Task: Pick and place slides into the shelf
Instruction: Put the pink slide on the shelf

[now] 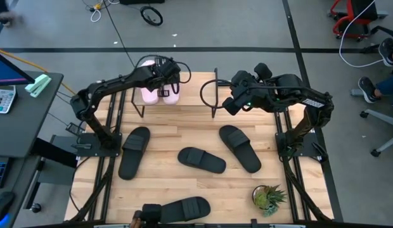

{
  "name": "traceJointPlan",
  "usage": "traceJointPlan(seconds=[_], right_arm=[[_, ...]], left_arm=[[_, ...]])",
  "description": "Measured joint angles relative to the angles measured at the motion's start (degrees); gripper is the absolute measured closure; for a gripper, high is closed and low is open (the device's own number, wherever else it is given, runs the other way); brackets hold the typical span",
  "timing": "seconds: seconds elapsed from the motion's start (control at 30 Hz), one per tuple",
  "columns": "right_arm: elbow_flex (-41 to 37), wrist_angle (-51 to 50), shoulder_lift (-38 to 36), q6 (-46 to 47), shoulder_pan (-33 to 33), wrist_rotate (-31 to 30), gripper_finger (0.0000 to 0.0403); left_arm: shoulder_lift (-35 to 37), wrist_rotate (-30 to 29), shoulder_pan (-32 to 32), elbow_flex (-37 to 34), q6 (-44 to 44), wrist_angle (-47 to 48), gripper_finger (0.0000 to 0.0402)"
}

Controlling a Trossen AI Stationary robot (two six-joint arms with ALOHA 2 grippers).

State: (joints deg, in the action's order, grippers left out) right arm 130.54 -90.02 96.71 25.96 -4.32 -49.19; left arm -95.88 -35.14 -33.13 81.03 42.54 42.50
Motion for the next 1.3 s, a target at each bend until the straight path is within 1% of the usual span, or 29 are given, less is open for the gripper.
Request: traceJointPlan(seconds=[0.1,0.17,0.33,0.43,0.57,0.7,0.83,1.07,1.3], right_arm=[[0.0,0.0,0.0,0.0,0.0,0.0,0.0294],[0.0,0.0,0.0,0.0,0.0,0.0,0.0294],[0.0,0.0,0.0,-0.1,0.0,0.1,0.0294],[0.0,0.0,0.0,-0.1,0.0,0.1,0.0294],[0.0,0.0,0.0,-0.1,0.0,0.1,0.0294],[0.0,0.0,0.0,-0.1,0.0,0.1,0.0294],[0.0,0.0,0.0,-0.1,0.0,0.1,0.0294],[0.0,0.0,0.0,0.6,0.0,0.2,0.0294],[0.0,0.0,0.0,1.3,0.0,0.2,0.0294]], left_arm=[[0.1,-0.6,0.0,-2.0,-0.9,-1.0,0.0387],[0.2,-1.4,0.1,-2.6,-1.2,-1.4,0.0378],[0.1,-6.5,0.1,-2.0,-1.1,-0.7,0.0351],[0.0,-8.2,0.1,-0.7,-1.1,0.5,0.0336],[-0.1,-8.6,0.7,1.5,-1.5,3.8,0.0313],[-0.1,-8.7,1.7,4.0,-4.5,9.1,0.0287],[-0.1,-8.8,2.2,4.8,-7.3,13.0,0.0258],[-0.1,-8.7,2.2,4.8,-8.9,11.4,0.0214],[-0.1,-8.6,2.1,4.8,-9.1,10.1,0.0192]])
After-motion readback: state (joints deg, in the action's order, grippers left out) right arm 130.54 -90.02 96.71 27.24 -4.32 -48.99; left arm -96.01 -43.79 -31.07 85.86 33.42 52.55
